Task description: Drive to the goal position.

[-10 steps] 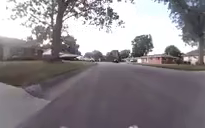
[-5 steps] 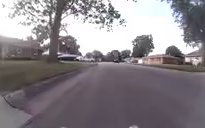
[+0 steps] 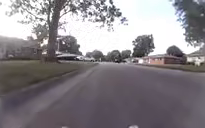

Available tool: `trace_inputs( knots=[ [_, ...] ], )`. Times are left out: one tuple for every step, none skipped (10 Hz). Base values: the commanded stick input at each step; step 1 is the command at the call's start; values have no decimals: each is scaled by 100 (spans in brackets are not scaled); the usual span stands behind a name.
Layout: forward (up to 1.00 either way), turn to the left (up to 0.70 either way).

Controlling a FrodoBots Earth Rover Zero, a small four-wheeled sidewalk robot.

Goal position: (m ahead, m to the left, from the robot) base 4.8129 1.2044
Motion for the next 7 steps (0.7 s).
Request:
trace_inputs(
  knots=[
    [100, 2],
    [100, 2],
    [100, 2],
    [100, 0],
    [100, 2],
    [100, 2],
    [100, 2]
  ],
)
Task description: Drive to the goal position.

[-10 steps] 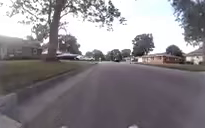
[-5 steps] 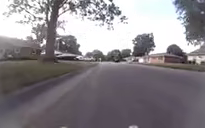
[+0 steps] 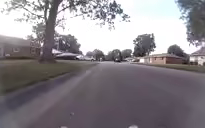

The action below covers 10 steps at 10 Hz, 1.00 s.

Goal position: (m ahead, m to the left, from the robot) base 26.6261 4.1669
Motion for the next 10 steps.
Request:
trace_inputs(
  knots=[
    [100, 2],
    [100, 2],
    [100, 2],
    [100, 2],
    [100, 2],
    [100, 2],
    [100, 1],
    [100, 0],
    [100, 1],
    [100, 2]
  ],
)
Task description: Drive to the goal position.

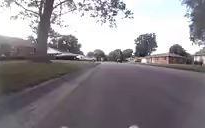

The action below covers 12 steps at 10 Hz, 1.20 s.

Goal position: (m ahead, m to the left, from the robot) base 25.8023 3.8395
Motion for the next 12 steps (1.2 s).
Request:
trace_inputs(
  knots=[
    [100, 2],
    [100, 2],
    [100, 2],
    [100, 2],
    [100, 2],
    [100, 2],
    [100, 2],
    [100, 2],
    [100, 2],
    [100, 2],
    [100, 2],
    [100, 2]
  ],
)
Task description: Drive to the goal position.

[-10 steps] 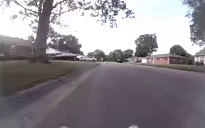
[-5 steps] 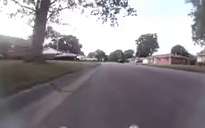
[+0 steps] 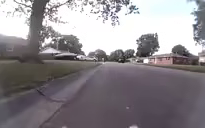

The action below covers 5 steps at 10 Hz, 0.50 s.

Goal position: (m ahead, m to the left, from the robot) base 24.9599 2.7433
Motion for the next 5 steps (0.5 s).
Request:
trace_inputs(
  knots=[
    [100, 2],
    [100, 1],
    [100, -9],
    [100, -24],
    [100, -38]
  ],
)
